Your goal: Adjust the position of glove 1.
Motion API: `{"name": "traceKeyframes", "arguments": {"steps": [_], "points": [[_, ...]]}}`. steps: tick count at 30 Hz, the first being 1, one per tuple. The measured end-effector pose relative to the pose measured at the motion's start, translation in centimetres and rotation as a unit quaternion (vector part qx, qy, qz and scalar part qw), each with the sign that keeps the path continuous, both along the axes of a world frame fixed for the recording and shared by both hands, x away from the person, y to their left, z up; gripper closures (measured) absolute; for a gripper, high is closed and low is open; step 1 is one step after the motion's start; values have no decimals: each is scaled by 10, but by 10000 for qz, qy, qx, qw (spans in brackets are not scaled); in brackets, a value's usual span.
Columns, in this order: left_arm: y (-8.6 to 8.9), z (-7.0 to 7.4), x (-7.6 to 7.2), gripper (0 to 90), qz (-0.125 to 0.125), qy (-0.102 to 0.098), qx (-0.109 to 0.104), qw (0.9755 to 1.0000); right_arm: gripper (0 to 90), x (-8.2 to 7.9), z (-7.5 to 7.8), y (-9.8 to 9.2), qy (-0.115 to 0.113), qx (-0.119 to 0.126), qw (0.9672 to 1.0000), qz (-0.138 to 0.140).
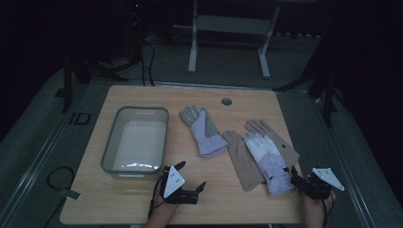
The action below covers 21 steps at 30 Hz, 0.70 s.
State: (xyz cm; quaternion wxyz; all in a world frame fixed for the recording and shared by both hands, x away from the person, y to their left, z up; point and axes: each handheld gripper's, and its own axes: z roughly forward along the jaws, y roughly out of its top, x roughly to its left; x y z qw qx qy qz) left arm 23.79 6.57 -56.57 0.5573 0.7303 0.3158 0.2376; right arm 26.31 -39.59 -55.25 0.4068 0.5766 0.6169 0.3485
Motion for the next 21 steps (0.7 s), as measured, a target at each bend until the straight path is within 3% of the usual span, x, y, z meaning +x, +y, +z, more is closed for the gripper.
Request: {"name": "traceKeyframes", "arguments": {"steps": [9, 16, 18, 19, 21], "points": [[0, 0, 0, 22, -31, -13, 9, 10000, 105, 2, 3, 2, 262, 23, 9995, 200], [0, 0, -1, 22, -54, -8, 12, 10000, 104, 6, 28, 5, 243, -2, 9987, 446], [0, 0, -1, 22, -57, -15, 19, 10000, 136, 10, 34, 8, 411, -40, 9983, 407], [0, 0, -1, 22, -57, -15, 19, 10000, 127, 14, 37, 8, 624, 54, 9968, 492], [0, 0, -1, 22, -64, -7, 10, 10000, 133, 17, 39, 7, 711, 177, 9957, 563]]}}
